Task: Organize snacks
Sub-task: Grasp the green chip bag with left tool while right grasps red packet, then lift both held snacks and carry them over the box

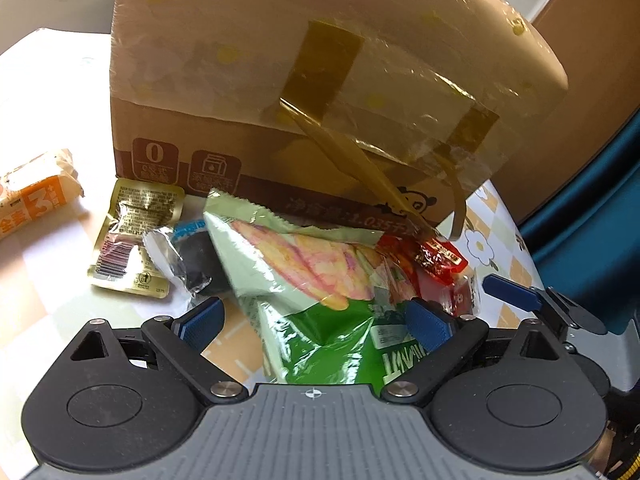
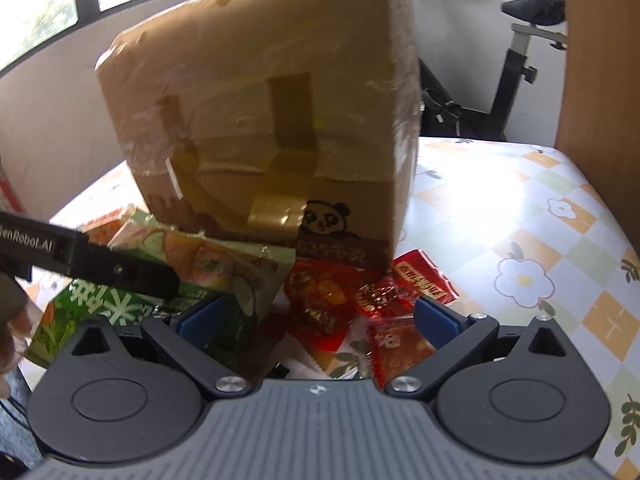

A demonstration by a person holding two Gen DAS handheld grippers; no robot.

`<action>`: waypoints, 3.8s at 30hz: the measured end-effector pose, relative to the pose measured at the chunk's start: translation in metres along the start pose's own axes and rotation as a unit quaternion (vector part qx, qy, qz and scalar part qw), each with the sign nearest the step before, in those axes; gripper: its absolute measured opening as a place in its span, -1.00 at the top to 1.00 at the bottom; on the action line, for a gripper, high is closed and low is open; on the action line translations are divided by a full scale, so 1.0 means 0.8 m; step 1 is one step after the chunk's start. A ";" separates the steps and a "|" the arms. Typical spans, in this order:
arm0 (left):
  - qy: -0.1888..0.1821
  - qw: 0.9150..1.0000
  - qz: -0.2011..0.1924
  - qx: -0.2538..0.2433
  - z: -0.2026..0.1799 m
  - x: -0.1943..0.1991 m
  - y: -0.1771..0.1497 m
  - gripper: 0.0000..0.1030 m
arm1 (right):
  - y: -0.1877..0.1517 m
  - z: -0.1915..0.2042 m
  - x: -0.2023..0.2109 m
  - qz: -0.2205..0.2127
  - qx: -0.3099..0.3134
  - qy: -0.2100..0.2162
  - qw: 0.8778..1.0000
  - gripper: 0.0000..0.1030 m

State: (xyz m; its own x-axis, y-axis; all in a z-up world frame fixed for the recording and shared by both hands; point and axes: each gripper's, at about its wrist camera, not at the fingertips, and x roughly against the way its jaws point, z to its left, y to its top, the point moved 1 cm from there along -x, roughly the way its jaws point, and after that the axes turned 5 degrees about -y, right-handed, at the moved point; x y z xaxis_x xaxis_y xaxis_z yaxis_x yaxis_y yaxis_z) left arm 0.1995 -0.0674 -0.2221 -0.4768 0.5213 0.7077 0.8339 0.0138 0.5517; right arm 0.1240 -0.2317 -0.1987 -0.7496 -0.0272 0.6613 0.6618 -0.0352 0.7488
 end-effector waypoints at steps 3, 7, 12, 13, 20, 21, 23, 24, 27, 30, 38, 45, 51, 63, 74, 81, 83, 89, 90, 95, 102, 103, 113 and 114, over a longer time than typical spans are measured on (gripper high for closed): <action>0.001 1.000 0.011 -0.003 -0.001 -0.004 -0.004 -0.90 | -0.002 0.007 -0.004 0.005 0.010 0.006 1.000 -0.96; -0.017 1.000 -0.002 0.002 0.008 0.007 -0.008 -0.67 | -0.002 0.012 -0.008 0.006 0.020 0.006 1.000 -0.96; -0.006 0.999 -0.030 -0.025 0.006 0.031 -0.011 -0.54 | 0.000 0.016 -0.005 -0.001 0.023 0.013 1.000 -0.95; 0.004 0.999 -0.040 -0.032 0.005 0.039 -0.011 -0.53 | 0.000 0.017 -0.004 -0.001 0.024 0.010 1.000 -0.92; 0.072 0.990 -0.098 -0.064 0.013 0.090 -0.023 -0.53 | 0.001 0.004 -0.002 0.015 -0.009 0.018 1.000 -0.72; 0.083 0.989 -0.102 -0.065 0.016 0.095 -0.027 -0.53 | 0.000 0.004 0.000 0.019 -0.009 0.015 1.000 -0.72; 0.098 0.988 -0.107 -0.060 0.024 0.104 -0.032 -0.53 | -0.004 0.007 0.005 0.024 -0.004 0.018 1.000 -0.70; 0.103 0.987 -0.108 -0.054 0.028 0.108 -0.034 -0.53 | -0.006 0.009 0.007 0.026 -0.001 0.022 0.999 -0.68; 0.110 0.987 -0.112 -0.028 0.042 0.112 -0.031 -0.54 | -0.011 0.013 0.010 0.025 0.003 0.022 0.999 -0.61; 0.126 0.985 -0.118 -0.022 0.046 0.114 -0.031 -0.54 | -0.008 0.013 0.005 0.026 -0.003 0.026 0.999 -0.46; 0.145 0.982 -0.117 -0.006 0.060 0.113 -0.038 -0.54 | 0.015 0.007 -0.031 0.027 -0.019 0.035 0.999 -0.22; 0.144 0.982 -0.120 0.005 0.068 0.112 -0.044 -0.55 | 0.021 0.003 -0.070 0.073 -0.028 0.017 0.997 -0.22; 0.146 0.982 -0.119 0.002 0.067 0.111 -0.047 -0.56 | 0.024 0.006 -0.084 0.072 -0.020 -0.004 0.997 -0.22; 0.143 0.982 -0.121 0.010 0.069 0.108 -0.048 -0.57 | 0.013 0.017 -0.082 0.054 -0.008 -0.019 0.998 -0.02; 0.151 0.980 -0.133 -0.006 0.059 0.120 -0.047 -0.54 | 0.003 0.023 -0.030 0.031 -0.007 0.039 0.999 0.01; 0.154 0.975 -0.160 -0.020 0.047 0.139 -0.047 -0.54 | 0.018 0.053 -0.006 0.002 0.045 0.080 0.996 0.01; 0.155 0.974 -0.166 -0.022 0.045 0.144 -0.047 -0.54 | 0.023 0.062 -0.001 -0.007 0.052 0.102 0.993 0.01; 0.160 0.971 -0.179 -0.015 0.046 0.153 -0.047 -0.54 | 0.041 0.089 0.010 -0.029 0.079 0.140 0.987 0.01; 0.162 0.969 -0.184 -0.016 0.046 0.156 -0.047 -0.54 | 0.045 0.092 0.014 -0.036 0.081 0.147 0.985 0.01; 0.173 0.956 -0.231 -0.044 0.035 0.191 -0.031 -0.54 | 0.079 0.103 0.043 -0.091 0.082 0.173 0.977 0.01; 0.163 0.926 -0.328 -0.090 0.004 0.264 0.018 -0.54 | 0.153 0.095 0.085 -0.190 0.059 0.187 0.962 0.01; 0.160 0.921 -0.341 -0.099 -0.002 0.273 0.027 -0.54 | 0.163 0.094 0.087 -0.199 0.056 0.188 0.960 0.01; 0.132 0.903 -0.374 -0.165 -0.074 0.243 0.149 -0.55 | 0.233 0.057 0.058 -0.223 0.055 0.114 0.967 0.01; 0.136 0.903 -0.371 -0.171 -0.079 0.231 0.160 -0.55 | 0.234 0.051 0.051 -0.218 0.049 0.107 0.969 0.01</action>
State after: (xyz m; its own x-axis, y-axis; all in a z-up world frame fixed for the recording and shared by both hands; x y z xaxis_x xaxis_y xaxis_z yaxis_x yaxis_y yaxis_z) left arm 0.2003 -0.0231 0.0071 -0.9581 0.2476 0.1439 0.1448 -0.0146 0.9894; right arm 0.2178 -0.1990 -0.0299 -0.9347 -0.2383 0.2637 0.2705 0.0043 0.9627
